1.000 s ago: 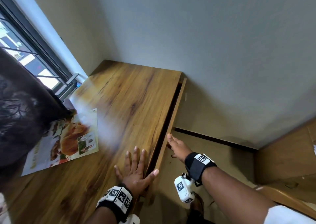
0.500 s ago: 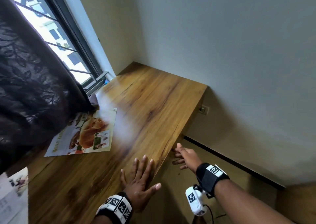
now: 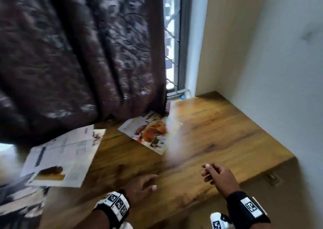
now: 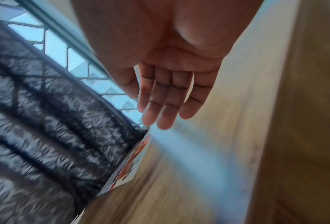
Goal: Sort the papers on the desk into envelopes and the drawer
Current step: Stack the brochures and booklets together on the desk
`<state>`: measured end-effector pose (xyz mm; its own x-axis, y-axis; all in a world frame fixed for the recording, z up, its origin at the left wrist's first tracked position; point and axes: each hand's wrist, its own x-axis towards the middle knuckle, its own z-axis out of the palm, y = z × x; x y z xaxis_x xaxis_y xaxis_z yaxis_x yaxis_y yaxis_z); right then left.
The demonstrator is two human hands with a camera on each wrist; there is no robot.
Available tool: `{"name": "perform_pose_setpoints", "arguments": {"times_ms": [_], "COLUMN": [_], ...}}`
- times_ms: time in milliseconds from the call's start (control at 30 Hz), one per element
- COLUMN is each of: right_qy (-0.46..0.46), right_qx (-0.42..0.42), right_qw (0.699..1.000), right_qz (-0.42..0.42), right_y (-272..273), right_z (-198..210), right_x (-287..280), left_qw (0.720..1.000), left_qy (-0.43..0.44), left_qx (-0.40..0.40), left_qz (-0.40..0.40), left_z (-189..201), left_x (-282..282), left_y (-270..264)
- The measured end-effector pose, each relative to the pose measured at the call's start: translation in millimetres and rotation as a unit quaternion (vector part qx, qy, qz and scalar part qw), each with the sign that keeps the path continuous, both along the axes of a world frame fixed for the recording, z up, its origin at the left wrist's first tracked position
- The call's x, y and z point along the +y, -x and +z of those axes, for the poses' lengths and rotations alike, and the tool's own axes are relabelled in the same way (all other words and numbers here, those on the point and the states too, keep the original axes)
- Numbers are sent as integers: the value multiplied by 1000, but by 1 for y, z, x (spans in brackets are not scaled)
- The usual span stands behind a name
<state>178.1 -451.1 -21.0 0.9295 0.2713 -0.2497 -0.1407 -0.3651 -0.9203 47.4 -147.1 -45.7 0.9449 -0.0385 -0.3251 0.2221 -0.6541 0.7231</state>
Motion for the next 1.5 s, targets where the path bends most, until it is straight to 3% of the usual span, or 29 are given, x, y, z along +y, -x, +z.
{"name": "perform_pose_setpoints", "arguments": {"times_ms": [200, 333, 667, 733, 800, 867, 967, 1100, 1200, 1367, 1500], "right_qy": [47, 76, 161, 178, 199, 218, 231, 240, 238, 240, 214], "right_qx": [-46, -83, -63, -63, -70, -82, -85, -83, -82, -115, -110], "right_qw": [982, 967, 937, 933, 926, 919, 919, 919, 920, 912, 912], "right_qz": [178, 230, 305, 307, 314, 320, 310, 300, 299, 312, 331], "right_y": [-4, 1, 22, 26, 29, 32, 37, 39, 40, 48, 50], "right_z": [15, 20, 17, 19, 24, 25, 30, 30, 28, 29, 26], "right_x": [80, 137, 255, 272, 281, 293, 302, 313, 318, 324, 326], "left_qw": [980, 955, 890, 858, 819, 789, 782, 774, 784, 792, 780], "left_qy": [9, -148, -313, -339, -332, -318, -303, -266, -225, -141, 31], "left_qx": [-21, -27, 61, 72, 97, 171, 261, 286, 223, 75, -21], "left_qz": [196, 256, 325, 380, 458, 497, 478, 498, 534, 589, 625], "left_z": [2, 5, 13, 21, 23, 9, 1, 0, -11, 5, 18], "left_x": [95, 157, 306, 332, 358, 389, 408, 414, 429, 432, 419], "left_y": [60, 88, 75, 72, 74, 82, 94, 96, 97, 99, 100]}}
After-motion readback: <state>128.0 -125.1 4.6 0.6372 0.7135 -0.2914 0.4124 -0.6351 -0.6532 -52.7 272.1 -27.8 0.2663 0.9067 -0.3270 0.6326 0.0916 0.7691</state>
